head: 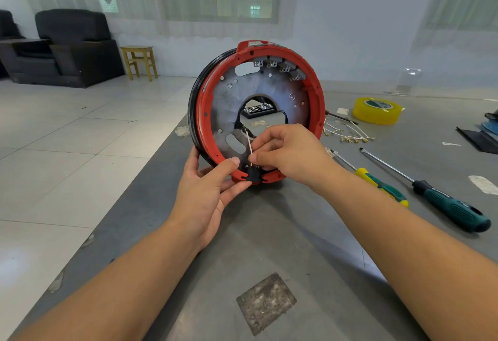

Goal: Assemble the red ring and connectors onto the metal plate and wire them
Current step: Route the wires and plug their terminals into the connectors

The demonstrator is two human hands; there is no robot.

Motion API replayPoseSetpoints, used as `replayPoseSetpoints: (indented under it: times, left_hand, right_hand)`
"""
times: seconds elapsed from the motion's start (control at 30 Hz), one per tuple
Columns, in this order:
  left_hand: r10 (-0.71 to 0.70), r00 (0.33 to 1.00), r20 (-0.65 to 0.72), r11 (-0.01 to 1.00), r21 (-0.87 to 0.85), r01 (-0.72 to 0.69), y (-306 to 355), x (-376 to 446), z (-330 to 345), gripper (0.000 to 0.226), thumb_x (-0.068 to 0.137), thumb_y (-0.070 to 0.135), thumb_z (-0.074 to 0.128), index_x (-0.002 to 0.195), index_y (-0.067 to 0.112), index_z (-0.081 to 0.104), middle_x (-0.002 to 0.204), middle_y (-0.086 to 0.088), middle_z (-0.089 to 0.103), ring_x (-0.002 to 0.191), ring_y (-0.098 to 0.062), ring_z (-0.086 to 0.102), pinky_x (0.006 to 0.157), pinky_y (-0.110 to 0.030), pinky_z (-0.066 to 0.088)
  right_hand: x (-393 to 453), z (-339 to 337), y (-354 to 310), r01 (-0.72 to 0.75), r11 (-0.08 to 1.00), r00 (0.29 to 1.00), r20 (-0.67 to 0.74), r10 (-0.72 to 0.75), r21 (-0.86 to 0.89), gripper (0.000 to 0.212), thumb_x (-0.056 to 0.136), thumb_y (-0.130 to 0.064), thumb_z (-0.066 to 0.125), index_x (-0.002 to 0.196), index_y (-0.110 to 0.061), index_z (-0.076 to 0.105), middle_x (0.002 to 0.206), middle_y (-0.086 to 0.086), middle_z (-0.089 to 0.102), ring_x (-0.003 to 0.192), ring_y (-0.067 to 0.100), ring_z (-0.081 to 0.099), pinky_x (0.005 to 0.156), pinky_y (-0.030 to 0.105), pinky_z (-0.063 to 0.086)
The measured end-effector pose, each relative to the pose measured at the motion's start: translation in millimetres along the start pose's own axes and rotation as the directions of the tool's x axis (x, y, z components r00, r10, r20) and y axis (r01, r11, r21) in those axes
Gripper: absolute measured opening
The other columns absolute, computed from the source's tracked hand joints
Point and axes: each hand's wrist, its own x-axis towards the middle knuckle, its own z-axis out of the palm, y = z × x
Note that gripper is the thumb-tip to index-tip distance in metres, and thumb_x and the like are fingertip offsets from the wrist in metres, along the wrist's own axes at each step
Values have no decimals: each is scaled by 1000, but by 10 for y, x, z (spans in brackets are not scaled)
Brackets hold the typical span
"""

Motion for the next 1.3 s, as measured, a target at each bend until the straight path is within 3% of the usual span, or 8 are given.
replayPoseSetpoints:
  times: [0.4,0.57,0.67,0.73,0.83,0.97,1.07,1.3]
  left_hand:
    - [-1,1000,-29,1000,-5,1,3,3,2,56,88,-2,78,123,39,62,116,-18,73,96,-35,77,78,-44,65]
    - [2,1000,-22,1000,-3,-2,9,8,-6,56,89,-3,77,118,42,61,111,-16,74,99,-36,77,81,-46,65]
    - [-1,999,-32,1000,-5,1,23,6,-5,54,90,-2,76,121,40,60,117,-19,74,101,-37,77,82,-45,65]
    - [-16,999,-36,1000,-19,15,43,0,-5,52,91,-1,75,127,34,59,126,-23,71,108,-42,74,81,-43,65]
    - [-25,998,-51,999,-21,24,75,4,-31,51,92,2,75,136,24,59,127,-25,69,103,-37,76,79,-37,65]
    - [-30,998,-56,1000,-5,29,79,23,-61,46,93,5,74,136,17,62,107,-13,73,93,-29,78,76,-34,64]
    - [-51,997,-55,999,2,51,83,30,-75,41,95,7,72,134,14,63,106,-16,76,95,-35,78,75,-33,64]
    - [-98,993,-59,994,50,101,98,39,-92,41,95,12,70,134,5,60,118,-25,74,96,-41,77,79,-41,65]
  right_hand:
    - [-18,25,-10,14,1000,1000,22,-14,-3,14,83,-8,82,93,-12,74,81,2,79,82,25,76,81,36,64]
    - [24,57,83,70,995,997,18,-69,-76,14,85,-15,80,96,-20,74,80,-8,78,79,8,74,82,31,61]
    - [15,108,159,209,968,975,-47,-217,-137,13,90,-21,75,103,-23,74,85,-10,77,80,-1,70,79,22,56]
    - [-25,101,225,361,895,910,-109,-400,-263,15,94,-27,69,108,-20,73,94,-10,74,88,5,69,83,26,55]
    - [-100,57,379,481,604,764,-33,-644,-635,36,93,-51,62,104,-18,71,97,-5,70,97,18,63,90,38,48]
    - [-135,70,562,454,337,710,107,-697,-825,45,93,-62,59,97,-20,72,92,-3,69,95,23,65,109,41,40]
    - [-94,82,615,455,250,645,122,-755,-855,34,97,-51,60,93,-19,72,89,-1,69,90,25,67,110,41,41]
    - [-69,71,595,472,189,569,134,-812,-861,31,103,-44,57,93,-20,74,87,-3,70,86,24,68,106,39,45]
